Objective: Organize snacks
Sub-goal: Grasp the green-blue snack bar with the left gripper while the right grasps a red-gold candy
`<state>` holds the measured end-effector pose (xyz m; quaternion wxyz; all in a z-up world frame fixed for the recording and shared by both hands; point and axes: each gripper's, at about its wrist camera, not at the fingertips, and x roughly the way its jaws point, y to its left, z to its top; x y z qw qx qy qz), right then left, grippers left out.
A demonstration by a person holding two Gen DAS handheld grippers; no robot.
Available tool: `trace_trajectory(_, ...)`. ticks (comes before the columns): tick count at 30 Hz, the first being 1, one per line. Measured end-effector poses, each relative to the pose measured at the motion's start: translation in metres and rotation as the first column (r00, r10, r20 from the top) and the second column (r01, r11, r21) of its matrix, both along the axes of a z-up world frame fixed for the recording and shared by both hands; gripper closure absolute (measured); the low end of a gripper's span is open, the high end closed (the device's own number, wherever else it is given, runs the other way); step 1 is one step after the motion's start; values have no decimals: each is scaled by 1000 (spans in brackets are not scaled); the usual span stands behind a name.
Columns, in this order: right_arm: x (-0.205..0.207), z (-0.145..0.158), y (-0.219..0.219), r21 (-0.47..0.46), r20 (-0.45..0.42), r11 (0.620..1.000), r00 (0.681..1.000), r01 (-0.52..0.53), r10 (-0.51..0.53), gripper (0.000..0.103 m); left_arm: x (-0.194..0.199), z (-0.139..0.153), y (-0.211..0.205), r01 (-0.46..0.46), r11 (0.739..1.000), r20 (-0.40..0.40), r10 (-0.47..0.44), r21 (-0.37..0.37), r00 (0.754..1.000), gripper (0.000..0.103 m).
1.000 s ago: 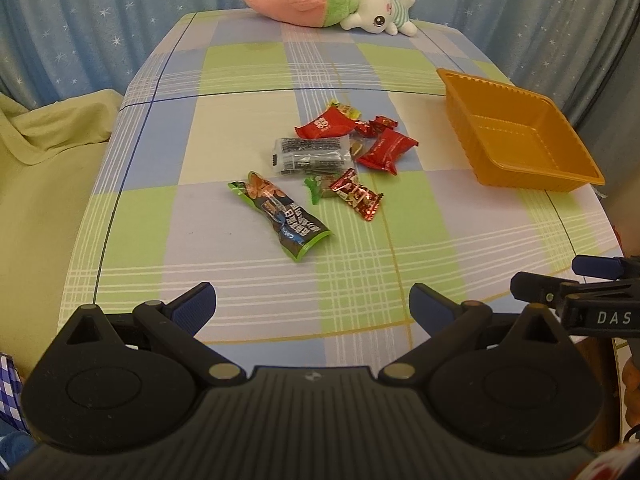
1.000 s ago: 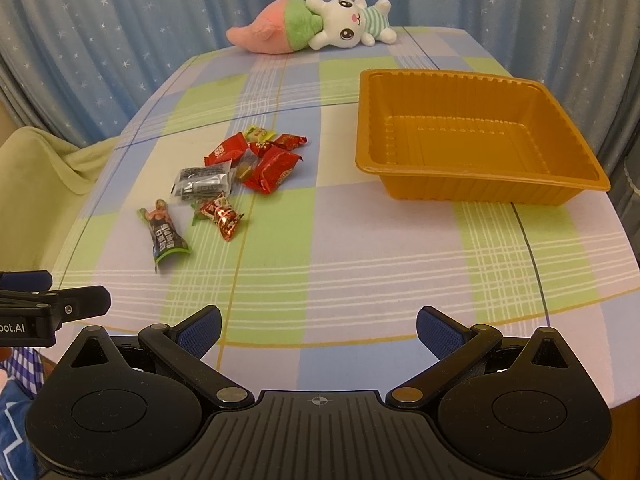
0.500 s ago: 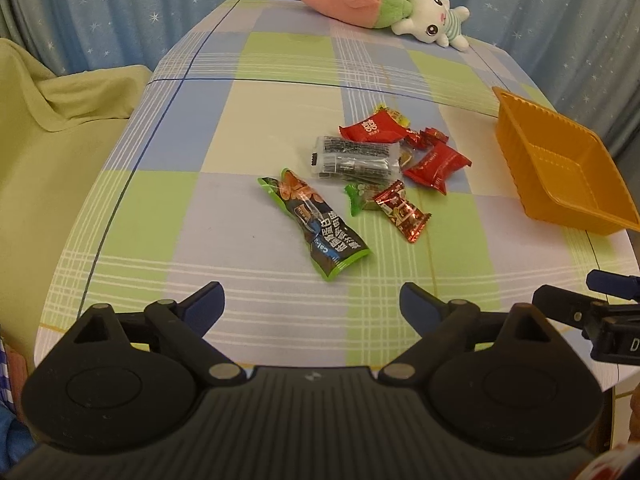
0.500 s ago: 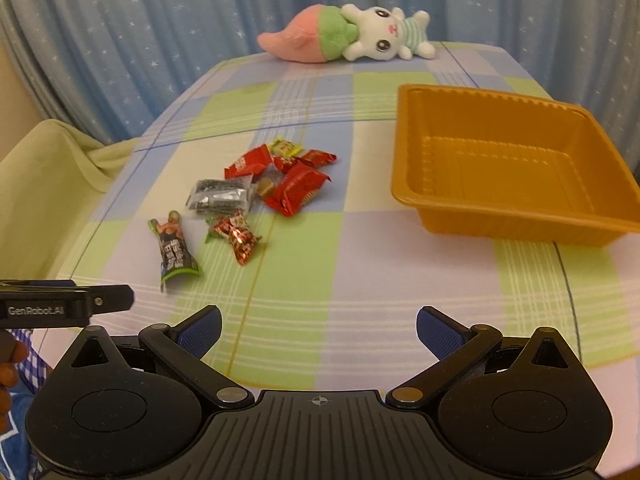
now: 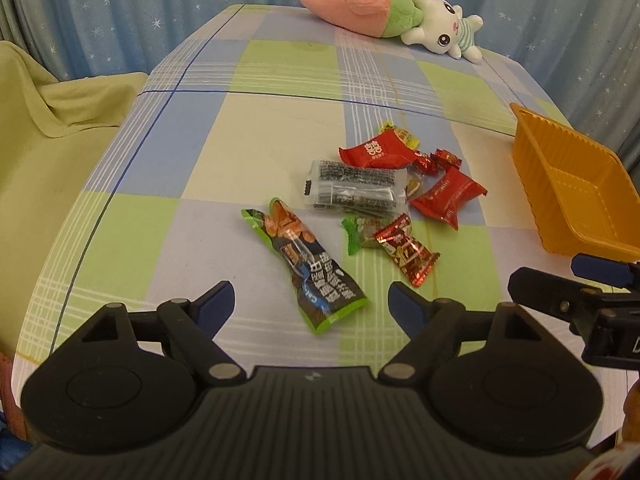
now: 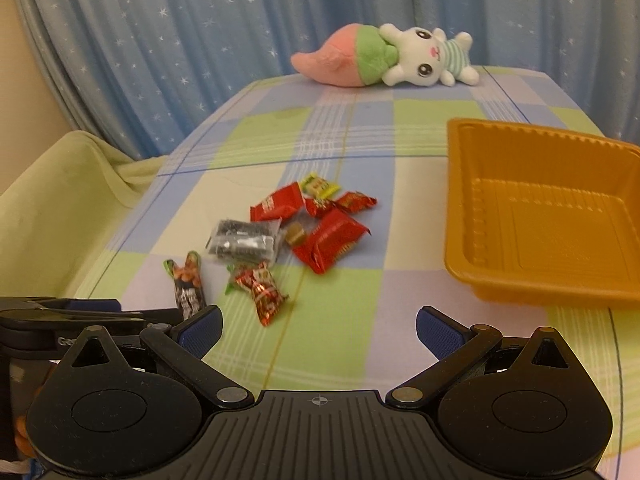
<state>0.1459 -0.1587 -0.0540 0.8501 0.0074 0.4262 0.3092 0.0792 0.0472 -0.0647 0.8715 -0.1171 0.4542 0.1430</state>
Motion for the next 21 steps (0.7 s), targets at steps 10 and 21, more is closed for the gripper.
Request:
trace_trajectory(10,24,-5,16,23,4,999,999,-39,39,0,27,-18,13,-49,999,-21,49,-5,999,30)
trace_trajectory(21,37,-11,19,29,16,997,998,-67,67,0,47,-31,26,-74,997,-47,75,12,996,41)
